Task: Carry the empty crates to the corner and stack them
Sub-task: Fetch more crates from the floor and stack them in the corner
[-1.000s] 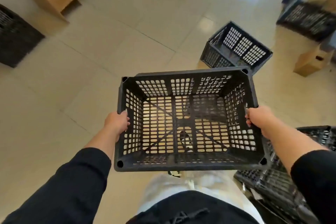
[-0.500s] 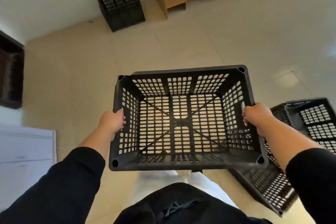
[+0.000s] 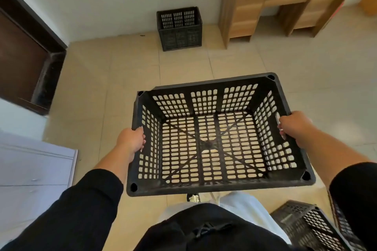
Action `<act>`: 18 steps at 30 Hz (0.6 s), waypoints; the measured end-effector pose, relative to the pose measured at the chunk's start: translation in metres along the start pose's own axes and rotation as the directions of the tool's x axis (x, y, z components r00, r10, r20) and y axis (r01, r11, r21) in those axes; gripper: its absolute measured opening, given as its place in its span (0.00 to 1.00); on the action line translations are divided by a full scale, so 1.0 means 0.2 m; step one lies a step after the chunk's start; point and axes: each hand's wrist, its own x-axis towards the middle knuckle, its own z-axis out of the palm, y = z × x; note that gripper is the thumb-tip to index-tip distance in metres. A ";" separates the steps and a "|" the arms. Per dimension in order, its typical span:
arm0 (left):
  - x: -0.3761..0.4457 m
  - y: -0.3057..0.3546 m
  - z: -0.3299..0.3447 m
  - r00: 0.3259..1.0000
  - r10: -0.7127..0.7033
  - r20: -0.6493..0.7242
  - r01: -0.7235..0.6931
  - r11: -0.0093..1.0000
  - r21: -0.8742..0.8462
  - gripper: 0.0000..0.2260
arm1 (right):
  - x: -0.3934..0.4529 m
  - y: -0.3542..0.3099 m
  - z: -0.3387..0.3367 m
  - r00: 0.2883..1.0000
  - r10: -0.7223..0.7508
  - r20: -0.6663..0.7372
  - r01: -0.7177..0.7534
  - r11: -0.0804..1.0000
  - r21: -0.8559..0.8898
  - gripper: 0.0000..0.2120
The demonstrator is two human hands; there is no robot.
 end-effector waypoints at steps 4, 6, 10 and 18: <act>0.22 0.23 -0.03 1.000 0.009 -0.016 -0.009 1.000 -0.012 0.14 | 0.16 -0.28 0.05 1.000 -0.023 0.011 0.023 0.999 0.031 0.05; 0.34 0.36 -0.02 0.999 0.015 -0.029 -0.015 1.000 -0.009 0.14 | 0.26 -0.41 0.07 1.000 -0.023 0.016 0.022 0.999 0.046 0.04; 0.57 0.64 0.03 0.999 0.009 -0.043 -0.008 1.000 0.022 0.14 | 0.52 -0.68 0.10 0.998 -0.031 0.051 0.027 0.998 0.063 0.04; 0.90 1.19 0.14 0.995 -0.046 -0.093 0.047 0.999 0.006 0.14 | 1.07 -1.32 0.10 0.987 -0.021 0.162 0.017 0.999 0.030 0.04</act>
